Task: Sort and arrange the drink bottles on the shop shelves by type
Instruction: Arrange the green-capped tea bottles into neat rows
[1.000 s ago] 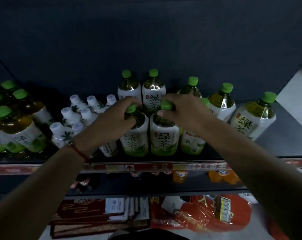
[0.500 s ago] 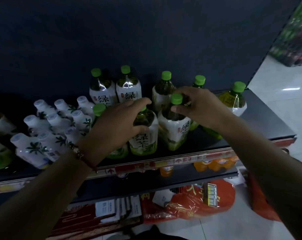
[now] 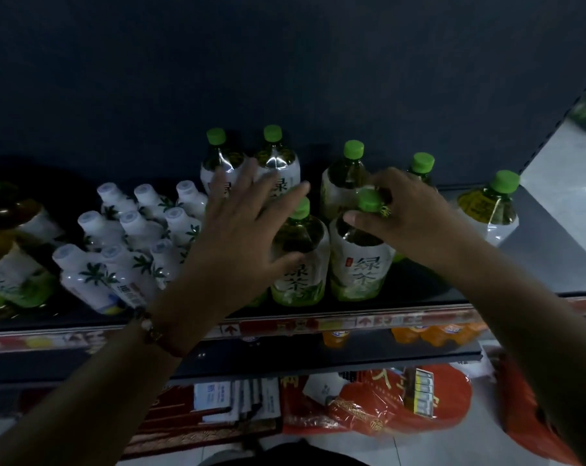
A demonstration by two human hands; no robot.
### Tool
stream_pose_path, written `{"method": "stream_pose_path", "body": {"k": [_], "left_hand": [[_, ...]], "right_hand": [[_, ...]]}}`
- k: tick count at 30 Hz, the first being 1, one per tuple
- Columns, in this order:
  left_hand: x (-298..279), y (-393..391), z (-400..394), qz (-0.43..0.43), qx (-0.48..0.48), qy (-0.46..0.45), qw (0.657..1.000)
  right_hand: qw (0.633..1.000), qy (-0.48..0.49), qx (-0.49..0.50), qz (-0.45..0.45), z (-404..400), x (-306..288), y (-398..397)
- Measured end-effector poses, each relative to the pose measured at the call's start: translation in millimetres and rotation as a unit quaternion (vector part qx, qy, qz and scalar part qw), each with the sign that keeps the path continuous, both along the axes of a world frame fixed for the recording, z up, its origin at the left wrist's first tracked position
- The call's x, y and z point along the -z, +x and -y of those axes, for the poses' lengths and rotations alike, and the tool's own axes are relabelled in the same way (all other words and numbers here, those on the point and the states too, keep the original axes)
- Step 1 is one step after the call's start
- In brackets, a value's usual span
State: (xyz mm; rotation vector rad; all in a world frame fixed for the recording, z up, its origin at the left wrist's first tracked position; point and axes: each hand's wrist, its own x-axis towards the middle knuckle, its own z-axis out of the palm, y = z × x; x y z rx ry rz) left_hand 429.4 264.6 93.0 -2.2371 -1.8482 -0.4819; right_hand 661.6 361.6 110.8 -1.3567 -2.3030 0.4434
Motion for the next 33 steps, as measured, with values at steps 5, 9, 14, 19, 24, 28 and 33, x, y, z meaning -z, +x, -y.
{"method": "stream_pose_path", "body": {"k": [5,9,14,19,24,28,33], "left_hand": [[23,-50,31,0.109,-0.078,-0.025,0.991],[34,-52,34,0.15,-0.083,-0.051,0.984],[34,-52,34,0.129,-0.095,-0.043,0.986],[38,-50,40,0.149,-0.103,-0.047,0.982],[36,-49,34,0.157,-0.104,-0.043,0.981],[31,-50,30,0.168,-0.106,-0.065,0.978],[14,-50,32,0.198,-0.104,-0.091,0.97]], "right_hand": [[0.99,0.022,-0.137,0.004,17,-21,-46],[0.966,-0.012,-0.21,0.151,9,-9,-78],[0.967,-0.002,-0.217,0.134,1,-9,-78],[0.984,0.05,-0.168,0.029,15,-20,-54],[0.99,-0.087,-0.064,0.089,-10,-19,-19],[0.993,-0.096,-0.068,0.029,-10,-13,-17],[0.988,-0.119,-0.067,0.076,-12,-21,-21]]}}
